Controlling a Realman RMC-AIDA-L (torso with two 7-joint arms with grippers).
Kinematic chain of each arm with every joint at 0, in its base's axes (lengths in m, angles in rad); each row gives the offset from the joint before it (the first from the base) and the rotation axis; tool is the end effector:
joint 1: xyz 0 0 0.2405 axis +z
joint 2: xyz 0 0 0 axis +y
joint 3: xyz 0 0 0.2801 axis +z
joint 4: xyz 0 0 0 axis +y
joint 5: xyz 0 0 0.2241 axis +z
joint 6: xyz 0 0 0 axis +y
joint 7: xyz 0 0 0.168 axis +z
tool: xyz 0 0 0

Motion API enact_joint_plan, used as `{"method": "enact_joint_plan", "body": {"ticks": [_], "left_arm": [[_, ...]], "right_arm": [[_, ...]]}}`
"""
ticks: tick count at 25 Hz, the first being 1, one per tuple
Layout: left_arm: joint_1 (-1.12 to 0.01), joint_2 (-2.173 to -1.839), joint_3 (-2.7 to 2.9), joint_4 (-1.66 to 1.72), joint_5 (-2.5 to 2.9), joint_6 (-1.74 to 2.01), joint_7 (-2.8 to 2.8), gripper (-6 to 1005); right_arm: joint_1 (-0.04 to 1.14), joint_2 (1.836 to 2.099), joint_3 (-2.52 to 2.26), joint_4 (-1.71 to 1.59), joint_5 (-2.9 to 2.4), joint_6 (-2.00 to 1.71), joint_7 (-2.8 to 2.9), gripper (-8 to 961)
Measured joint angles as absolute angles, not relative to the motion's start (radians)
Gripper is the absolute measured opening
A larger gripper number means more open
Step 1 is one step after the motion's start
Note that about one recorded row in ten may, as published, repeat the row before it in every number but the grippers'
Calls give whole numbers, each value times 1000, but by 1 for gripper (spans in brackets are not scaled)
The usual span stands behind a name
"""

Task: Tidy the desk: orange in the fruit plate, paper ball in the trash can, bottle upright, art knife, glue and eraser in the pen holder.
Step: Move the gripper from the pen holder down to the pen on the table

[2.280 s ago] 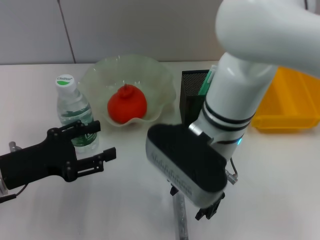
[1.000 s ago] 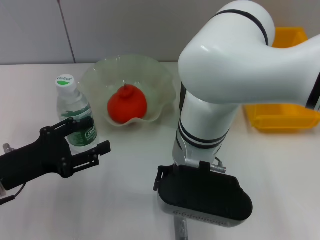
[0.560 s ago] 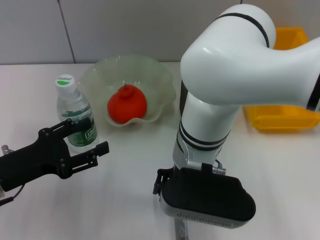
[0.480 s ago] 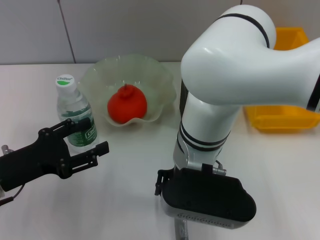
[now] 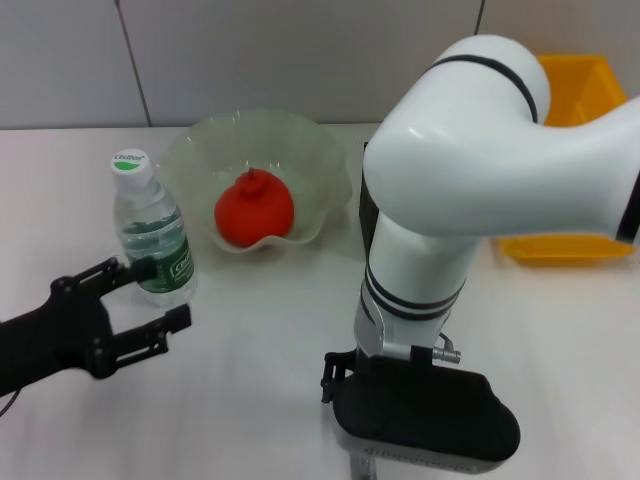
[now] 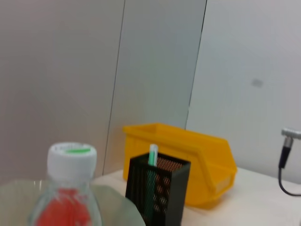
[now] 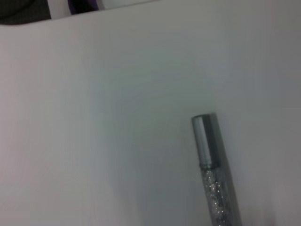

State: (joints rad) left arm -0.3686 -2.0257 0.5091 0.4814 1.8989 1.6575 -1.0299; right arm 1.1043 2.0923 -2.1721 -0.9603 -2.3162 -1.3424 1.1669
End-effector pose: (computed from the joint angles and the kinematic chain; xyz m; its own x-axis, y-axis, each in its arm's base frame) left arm -0.3388 0.3049 -0.0059 0.7317 0.1948 0.6532 0.4799 -0.8277 -0.2907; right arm 0.1114 0.3470 -0.1793 0.0951 0.9839 0.1514 0.7471 -0.1710 0.6424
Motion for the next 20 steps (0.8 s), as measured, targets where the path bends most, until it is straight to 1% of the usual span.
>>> {"method": "enact_joint_plan", "body": {"ticks": [2, 3, 6, 7, 20], "left_arm": [[-355, -2012, 517, 481, 1905, 1676, -1036, 805], [-344, -2000, 520, 481, 1910, 1695, -1040, 805], [-338, -1994, 520, 481, 1913, 1708, -1041, 805], [-324, -1987, 520, 481, 1914, 1729, -1051, 805], [-329, -1994, 514, 482, 1911, 1742, -1060, 805]], "right_arm": [[1099, 2092, -2185, -968, -2320, -1332, 1174, 553], [1095, 2092, -2191, -976, -2322, -1327, 1176, 549], [1094, 2092, -2194, -980, -2322, -1326, 1177, 536], [1094, 2092, -2195, -983, -2323, -1325, 1177, 532], [1103, 2092, -2197, -981, -2324, -1325, 1177, 478]]}}
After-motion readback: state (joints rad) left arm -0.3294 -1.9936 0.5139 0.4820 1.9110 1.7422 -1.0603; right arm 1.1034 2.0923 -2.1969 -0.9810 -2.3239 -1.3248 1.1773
